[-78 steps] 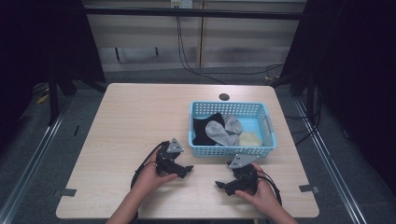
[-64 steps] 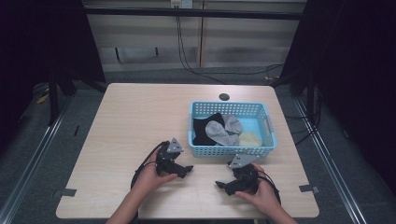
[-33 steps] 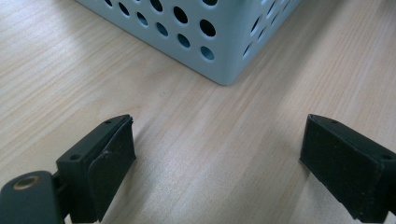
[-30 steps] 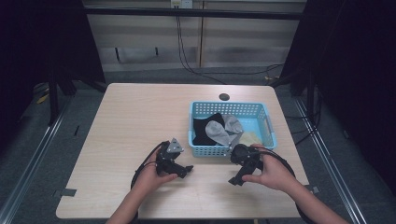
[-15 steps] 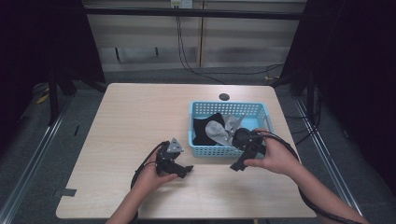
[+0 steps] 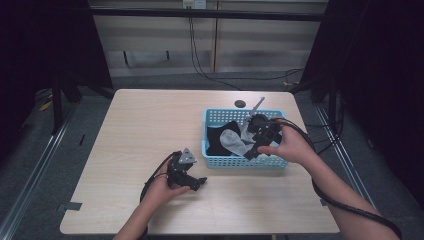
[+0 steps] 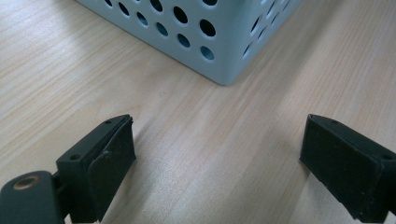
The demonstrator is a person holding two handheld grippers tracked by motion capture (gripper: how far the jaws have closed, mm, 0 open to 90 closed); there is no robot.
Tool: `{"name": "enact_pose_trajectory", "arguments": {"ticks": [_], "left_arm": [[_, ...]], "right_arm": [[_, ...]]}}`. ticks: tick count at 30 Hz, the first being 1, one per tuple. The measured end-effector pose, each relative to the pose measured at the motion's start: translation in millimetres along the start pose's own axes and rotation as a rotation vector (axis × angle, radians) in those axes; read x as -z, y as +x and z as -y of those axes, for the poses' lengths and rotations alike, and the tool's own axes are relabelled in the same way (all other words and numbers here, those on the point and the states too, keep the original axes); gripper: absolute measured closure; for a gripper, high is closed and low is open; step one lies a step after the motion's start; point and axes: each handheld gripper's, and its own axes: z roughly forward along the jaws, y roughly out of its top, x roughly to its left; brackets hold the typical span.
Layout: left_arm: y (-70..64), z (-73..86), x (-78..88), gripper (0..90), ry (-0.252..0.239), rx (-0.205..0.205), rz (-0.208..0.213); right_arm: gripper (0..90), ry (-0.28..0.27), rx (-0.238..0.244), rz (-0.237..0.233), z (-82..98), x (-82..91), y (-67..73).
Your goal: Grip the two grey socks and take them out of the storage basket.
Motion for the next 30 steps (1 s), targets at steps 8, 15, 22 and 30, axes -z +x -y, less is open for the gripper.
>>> {"name": "enact_pose_trajectory", "arguments": {"ticks": [8, 15, 22, 30], "left_arm": [[-0.1, 0.0, 0.0, 9.3, 0.0, 0.001, 0.0], [0.1, 0.0, 0.0, 9.2, 0.0, -0.001, 0.004], [0.0, 0.1, -0.3, 9.1, -0.003, 0.001, 0.004], [-0.2, 0.0, -0.2, 8.9, -0.001, 0.003, 0.005]], "right_arm": [[22.0, -0.005, -0.09, 0.035, -12.9, -12.0, -30.6], [25.5, 0.011, -0.136, 0.041, -14.1, -32.2, -46.8], [31.8, 0.03, -0.167, 0.024, -12.8, -63.4, -54.7], [39.0, 0.058, -0.163, 0.013, -14.4, -87.0, -52.8]]}}
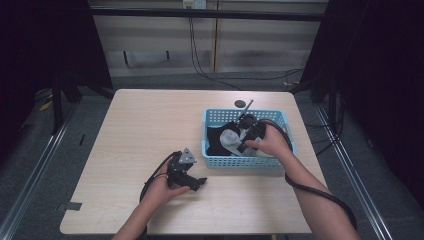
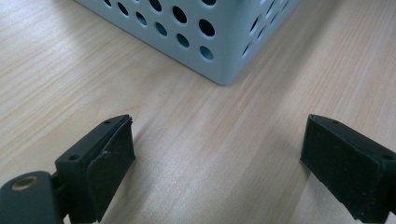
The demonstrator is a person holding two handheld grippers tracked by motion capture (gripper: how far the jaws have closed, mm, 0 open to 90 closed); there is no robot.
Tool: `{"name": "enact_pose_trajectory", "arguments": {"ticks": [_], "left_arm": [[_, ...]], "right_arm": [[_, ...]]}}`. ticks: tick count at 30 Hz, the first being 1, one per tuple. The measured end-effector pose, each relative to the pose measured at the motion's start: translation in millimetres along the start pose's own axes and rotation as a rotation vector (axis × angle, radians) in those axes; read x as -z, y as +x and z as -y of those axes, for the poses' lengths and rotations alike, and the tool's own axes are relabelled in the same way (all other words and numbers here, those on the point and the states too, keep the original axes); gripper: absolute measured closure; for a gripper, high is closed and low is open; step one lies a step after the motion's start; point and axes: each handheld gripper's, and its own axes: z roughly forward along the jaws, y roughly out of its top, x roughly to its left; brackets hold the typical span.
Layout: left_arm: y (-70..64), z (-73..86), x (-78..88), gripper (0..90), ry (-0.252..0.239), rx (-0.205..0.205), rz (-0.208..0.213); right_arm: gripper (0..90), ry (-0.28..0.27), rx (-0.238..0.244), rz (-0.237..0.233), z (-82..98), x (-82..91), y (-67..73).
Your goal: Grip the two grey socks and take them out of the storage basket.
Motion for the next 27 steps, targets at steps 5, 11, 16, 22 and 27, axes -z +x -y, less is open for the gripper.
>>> {"name": "enact_pose_trajectory", "arguments": {"ticks": [5, 11, 16, 22, 27], "left_arm": [[0.0, 0.0, 0.0, 8.9, 0.0, -0.001, -0.001], [0.0, 0.0, 0.1, 8.9, 0.001, -0.002, -0.001], [0.2, 0.0, 0.1, 8.9, 0.001, -0.003, -0.001], [0.2, 0.0, -0.1, 8.8, -0.001, -0.002, 0.0], [0.2, 0.0, -0.1, 8.9, -0.001, -0.002, -0.001]], "right_arm": [[47.3, 0.024, 0.021, -0.006, -0.9, -11.8, 3.8], [78.2, 0.074, 0.034, 0.009, -3.3, -11.5, 6.5], [81.7, 0.098, 0.046, 0.017, -4.5, -2.8, 6.6], [82.1, 0.071, 0.049, 0.014, -6.1, 21.6, 5.0], [82.2, 0.055, 0.056, 0.01, -6.4, 35.4, 3.4]]}}
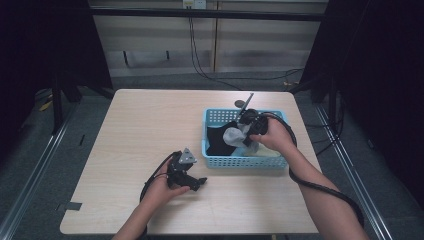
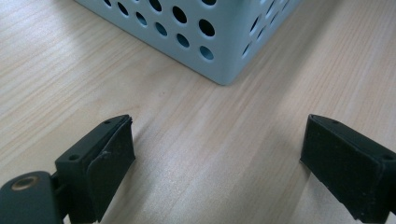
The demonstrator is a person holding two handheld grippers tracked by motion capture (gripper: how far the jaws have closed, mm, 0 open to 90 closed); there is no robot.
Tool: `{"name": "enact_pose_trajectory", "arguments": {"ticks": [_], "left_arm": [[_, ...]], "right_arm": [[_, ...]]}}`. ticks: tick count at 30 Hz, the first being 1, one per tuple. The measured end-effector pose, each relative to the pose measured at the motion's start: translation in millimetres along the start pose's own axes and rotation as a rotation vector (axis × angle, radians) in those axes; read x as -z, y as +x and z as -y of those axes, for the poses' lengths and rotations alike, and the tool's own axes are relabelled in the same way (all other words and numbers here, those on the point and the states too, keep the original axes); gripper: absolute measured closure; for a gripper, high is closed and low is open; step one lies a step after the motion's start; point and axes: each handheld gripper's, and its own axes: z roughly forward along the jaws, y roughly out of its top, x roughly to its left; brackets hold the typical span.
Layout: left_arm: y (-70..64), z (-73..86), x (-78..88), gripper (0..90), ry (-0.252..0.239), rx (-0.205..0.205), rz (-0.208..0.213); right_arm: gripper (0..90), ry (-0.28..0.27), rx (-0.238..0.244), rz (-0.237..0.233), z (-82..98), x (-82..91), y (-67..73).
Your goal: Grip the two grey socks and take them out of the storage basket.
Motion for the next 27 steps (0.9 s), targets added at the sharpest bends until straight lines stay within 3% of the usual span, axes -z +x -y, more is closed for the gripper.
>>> {"name": "enact_pose_trajectory", "arguments": {"ticks": [13, 27], "left_arm": [[-0.1, 0.0, 0.0, 8.8, 0.0, 0.0, 0.0], [-0.1, -0.1, 0.2, 8.9, 0.002, -0.001, -0.001]], "right_arm": [[82.2, -0.025, 0.023, -0.001, -1.3, 37.2, 6.5], [82.1, -0.029, 0.067, 0.011, 2.4, 60.6, 17.2]]}}
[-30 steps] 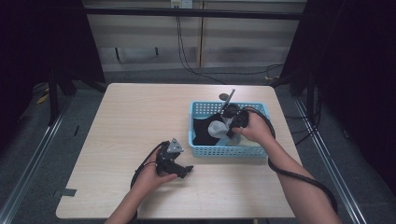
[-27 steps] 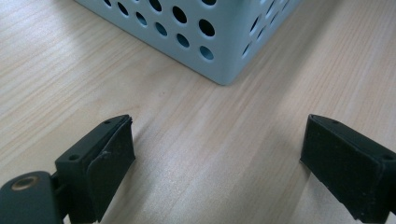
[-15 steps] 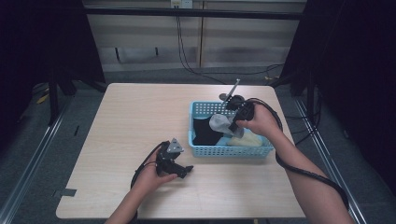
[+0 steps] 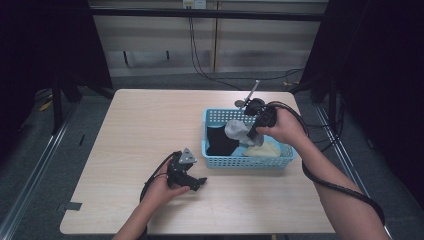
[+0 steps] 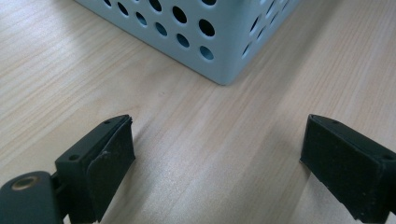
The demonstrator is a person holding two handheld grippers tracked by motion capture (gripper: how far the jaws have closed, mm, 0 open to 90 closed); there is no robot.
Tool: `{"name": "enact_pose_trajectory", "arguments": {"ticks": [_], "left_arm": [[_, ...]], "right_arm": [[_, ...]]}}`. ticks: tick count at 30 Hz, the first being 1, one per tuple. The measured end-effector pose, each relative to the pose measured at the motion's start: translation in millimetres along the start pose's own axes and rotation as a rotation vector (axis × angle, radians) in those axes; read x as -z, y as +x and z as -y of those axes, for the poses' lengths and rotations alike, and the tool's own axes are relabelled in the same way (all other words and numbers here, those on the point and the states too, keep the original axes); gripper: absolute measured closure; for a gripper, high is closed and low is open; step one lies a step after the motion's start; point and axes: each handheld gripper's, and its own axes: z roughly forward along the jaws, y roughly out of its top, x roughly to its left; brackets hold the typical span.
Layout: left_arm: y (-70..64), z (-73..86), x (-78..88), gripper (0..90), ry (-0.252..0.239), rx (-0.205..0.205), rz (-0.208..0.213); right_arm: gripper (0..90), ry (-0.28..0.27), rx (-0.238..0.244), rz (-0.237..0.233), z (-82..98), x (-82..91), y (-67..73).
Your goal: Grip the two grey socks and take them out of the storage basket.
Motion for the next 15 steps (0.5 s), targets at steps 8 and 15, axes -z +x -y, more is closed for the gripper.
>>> {"name": "enact_pose_trajectory", "arguments": {"ticks": [8, 15], "left_arm": [[0.0, 0.0, 0.0, 8.9, 0.0, 0.0, 0.0], [0.0, 0.0, 0.0, 8.9, 0.0, 0.0, 0.0]], "right_arm": [[82.0, -0.005, 0.039, -0.001, 1.1, 8.8, 12.9], [82.0, -0.016, 0.075, -0.009, 6.1, 13.7, 25.0]]}}
